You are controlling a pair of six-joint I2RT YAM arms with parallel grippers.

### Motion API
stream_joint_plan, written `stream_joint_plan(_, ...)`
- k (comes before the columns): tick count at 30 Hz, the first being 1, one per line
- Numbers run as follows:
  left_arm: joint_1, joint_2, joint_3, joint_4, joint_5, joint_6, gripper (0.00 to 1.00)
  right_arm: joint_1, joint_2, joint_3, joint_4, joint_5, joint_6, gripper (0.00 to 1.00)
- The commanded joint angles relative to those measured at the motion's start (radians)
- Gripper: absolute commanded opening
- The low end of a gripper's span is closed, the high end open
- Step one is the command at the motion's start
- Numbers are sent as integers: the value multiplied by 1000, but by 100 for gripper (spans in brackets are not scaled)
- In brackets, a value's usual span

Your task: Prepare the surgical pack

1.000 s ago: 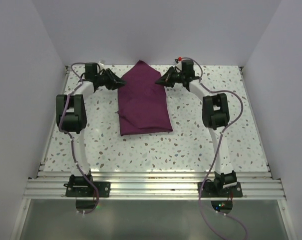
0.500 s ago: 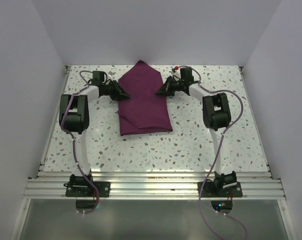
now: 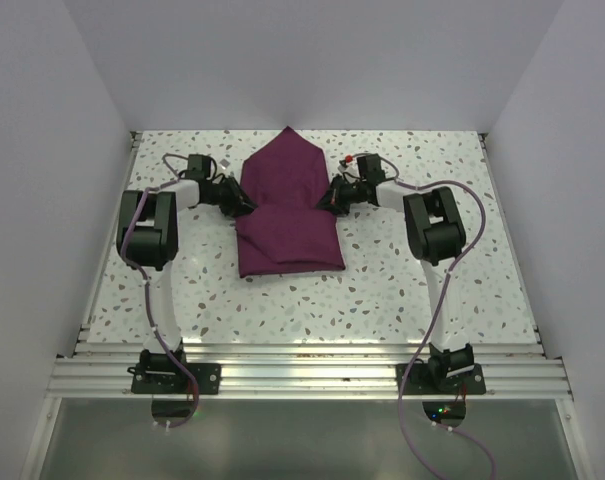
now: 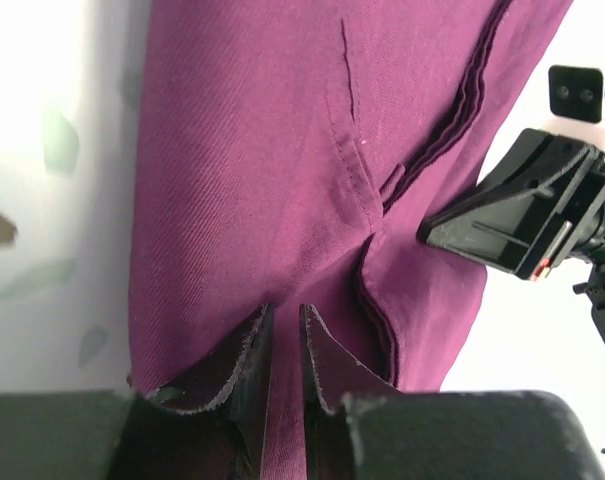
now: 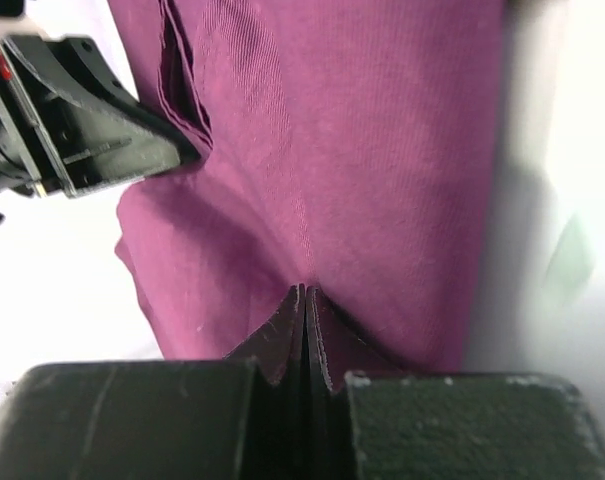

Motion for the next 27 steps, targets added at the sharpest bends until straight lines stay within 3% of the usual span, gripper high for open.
stream_joint_plan(1, -8, -61, -34, -48, -14, 51, 20, 25, -120, -78, -12, -21, -43, 0)
stream_joint_plan(9, -2, -178, -151, -56, -9, 77, 20, 40, -258, -232, 13, 6, -52, 0)
stream_joint_plan(19, 32, -32, 108, -47, 28, 46, 27, 20, -117, 23, 13, 42, -7, 0)
stream_joint_plan(27, 41, 130, 160, 8, 34, 5, 27, -24, 62, 110, 94, 78, 66, 0)
